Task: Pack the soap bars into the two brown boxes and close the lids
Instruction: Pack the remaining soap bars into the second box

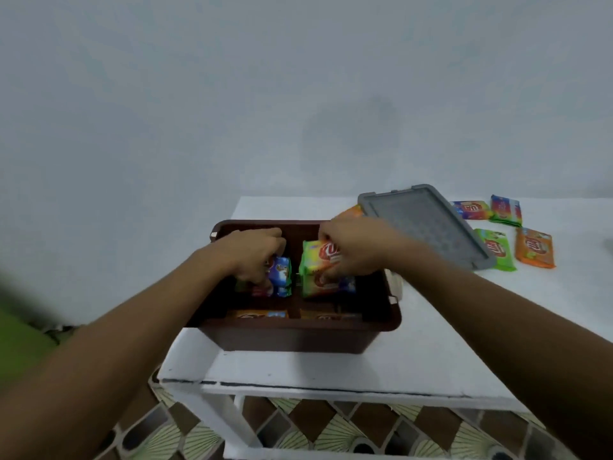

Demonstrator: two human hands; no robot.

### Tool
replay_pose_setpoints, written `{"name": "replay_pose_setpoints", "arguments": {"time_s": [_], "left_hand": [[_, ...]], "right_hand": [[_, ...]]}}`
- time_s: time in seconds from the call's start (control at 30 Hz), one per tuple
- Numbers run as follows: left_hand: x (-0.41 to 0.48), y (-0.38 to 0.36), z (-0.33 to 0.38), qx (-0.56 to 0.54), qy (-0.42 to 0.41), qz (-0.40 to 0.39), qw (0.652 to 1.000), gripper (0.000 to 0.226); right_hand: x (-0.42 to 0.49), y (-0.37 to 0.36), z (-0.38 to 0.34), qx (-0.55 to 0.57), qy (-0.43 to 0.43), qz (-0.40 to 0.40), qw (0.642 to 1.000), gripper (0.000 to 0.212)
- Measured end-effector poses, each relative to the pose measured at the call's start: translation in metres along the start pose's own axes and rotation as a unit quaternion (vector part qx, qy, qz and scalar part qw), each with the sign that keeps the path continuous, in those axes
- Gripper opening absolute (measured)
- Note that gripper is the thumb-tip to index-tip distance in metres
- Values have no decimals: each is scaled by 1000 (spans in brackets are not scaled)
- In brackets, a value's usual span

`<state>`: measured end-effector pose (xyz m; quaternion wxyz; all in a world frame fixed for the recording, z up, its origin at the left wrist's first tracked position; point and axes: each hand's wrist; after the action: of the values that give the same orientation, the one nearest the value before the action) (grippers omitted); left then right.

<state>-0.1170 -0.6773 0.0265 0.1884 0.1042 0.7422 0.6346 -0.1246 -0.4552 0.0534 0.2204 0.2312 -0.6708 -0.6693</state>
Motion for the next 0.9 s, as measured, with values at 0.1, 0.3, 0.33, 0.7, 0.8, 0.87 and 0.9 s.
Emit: {"name": "replay_pose_setpoints", "arguments": {"time_s": [0.1,0.3,0.33,0.7,0.8,0.87,0.9], "left_hand": [[1,-17,-2,72,-20,-14,997,75],[6,-27,-1,120,-29,43,991,77],[7,-29,-1,118,-26,41,992,75],[6,-33,-5,84,-39,16,996,54],[4,-29,-13,51,-53,31,997,41],[4,-27,-15,32,-63,69,995,34],[5,-25,-13,25,-67,88,993,31]], "right_hand": [[15,-38,-19,-65,-1,-52,996,59],[17,-59,-23,-159,-39,3,986,54],[18,-59,-24,-158,-45,3,986,51],[17,-52,-26,-128,-43,-62,989,55],[10,-46,-22,-123,-37,-46,991,51],[3,-44,-16,-150,-17,-15,988,45],[-2,-41,-11,-157,-7,10,988,42]]}}
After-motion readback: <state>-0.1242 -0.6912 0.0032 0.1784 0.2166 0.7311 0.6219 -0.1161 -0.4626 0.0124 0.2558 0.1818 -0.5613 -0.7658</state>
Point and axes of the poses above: each hand's wrist, its own x-axis towards the middle knuckle, its own y-axis out of the back of the hand, z = x × y, and after that the axes turned 5 degrees about z, right-handed
